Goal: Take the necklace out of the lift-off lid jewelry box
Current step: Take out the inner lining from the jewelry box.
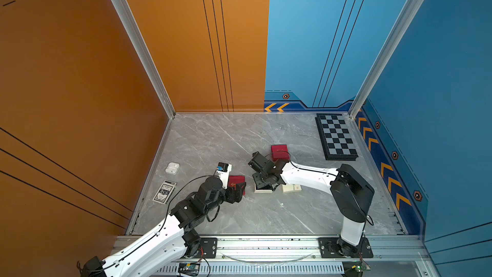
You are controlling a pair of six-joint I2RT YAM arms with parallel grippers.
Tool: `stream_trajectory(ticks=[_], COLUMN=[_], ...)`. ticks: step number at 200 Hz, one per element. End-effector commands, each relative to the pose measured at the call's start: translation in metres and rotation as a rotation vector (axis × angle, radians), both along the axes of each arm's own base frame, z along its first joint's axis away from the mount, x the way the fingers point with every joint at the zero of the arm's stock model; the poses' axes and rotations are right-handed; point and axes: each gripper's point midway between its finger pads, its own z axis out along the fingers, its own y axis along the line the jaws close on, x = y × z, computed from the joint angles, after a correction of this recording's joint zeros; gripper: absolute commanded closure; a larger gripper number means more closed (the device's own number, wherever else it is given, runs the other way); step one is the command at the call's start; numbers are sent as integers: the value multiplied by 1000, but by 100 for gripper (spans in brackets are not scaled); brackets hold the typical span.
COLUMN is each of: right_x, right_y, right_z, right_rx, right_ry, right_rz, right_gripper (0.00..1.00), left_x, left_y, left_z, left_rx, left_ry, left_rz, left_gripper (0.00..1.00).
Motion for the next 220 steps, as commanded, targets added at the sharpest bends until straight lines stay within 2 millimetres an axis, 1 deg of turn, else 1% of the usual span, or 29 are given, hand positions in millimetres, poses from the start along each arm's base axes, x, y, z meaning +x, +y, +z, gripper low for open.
stream_trajectory(ticks=[1, 21, 43, 45, 48, 97, 109, 129, 179, 220], right_x=[-1, -2, -4, -4, -5, -8, -9, -9, -12, -15], right_y=[-10, -9, -9, -9, -9, -11, -11, -11, -7, -8], right_z=[10, 14, 16, 16, 17, 14, 12, 9, 9, 12], right_rx=[-3, 12, 27, 29, 32, 39, 42, 45, 71, 80], right_ry=[-12, -10, -6, -6, -7, 0, 3, 7, 17, 16], right_rz=[-26, -24, -23, -22, -23, -36, -37, -42, -43, -39], right_gripper=[86, 86, 87, 87, 87, 87, 87, 88, 88, 88], left_x=[-2, -2, 1, 1, 2, 11, 13, 16, 26, 33], left_y=[-4, -8, -14, -15, -17, -39, -46, -52, -66, -79], left_z=[4, 5, -2, -3, -4, -24, -25, -30, -45, -54], left_rx=[-25, -51, -81, -85, -91, -109, -124, -135, -106, -102], left_ry=[5, 2, 14, 15, 16, 67, 70, 76, 126, 158], left_rz=[-29, -40, -38, -42, -46, -91, -109, -124, -145, -168], left_gripper=[13, 12, 13, 16, 17, 24, 27, 33, 39, 41])
